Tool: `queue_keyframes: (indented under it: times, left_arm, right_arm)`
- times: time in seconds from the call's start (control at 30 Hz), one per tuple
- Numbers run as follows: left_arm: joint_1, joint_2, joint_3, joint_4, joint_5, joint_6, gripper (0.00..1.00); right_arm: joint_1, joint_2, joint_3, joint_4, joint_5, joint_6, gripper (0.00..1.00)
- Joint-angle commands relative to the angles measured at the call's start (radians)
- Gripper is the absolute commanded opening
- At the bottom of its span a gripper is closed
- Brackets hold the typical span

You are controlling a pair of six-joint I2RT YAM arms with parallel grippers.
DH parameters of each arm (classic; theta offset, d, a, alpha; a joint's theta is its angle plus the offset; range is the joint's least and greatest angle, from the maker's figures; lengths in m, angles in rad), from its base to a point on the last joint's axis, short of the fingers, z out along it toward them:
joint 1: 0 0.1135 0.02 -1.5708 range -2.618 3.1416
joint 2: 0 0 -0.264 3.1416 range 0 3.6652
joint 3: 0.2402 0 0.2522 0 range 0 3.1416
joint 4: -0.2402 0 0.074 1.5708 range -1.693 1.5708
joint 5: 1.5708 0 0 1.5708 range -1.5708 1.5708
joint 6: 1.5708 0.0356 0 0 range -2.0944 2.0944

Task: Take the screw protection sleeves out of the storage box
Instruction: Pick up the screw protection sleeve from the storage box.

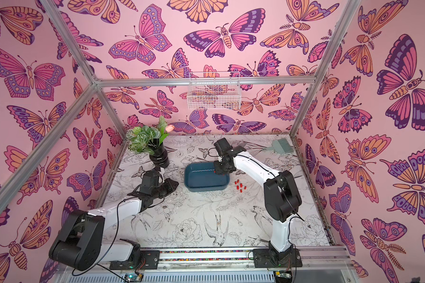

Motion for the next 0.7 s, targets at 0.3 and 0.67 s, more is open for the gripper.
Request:
queue_keyframes:
  times: [0.3,0.67]
  left_arm:
    - [0.009,0.014,0.008,0.018,0.036,0.018,0.23]
    - [0.004,0.010,0.006,0.036,0.048,0.031,0.35]
  right_arm:
    - [0.005,0.165,0.112,0.066,0.017,0.057,0.41]
    - [0.005,0.265,0.183,0.076,0.010,0.072,0.42]
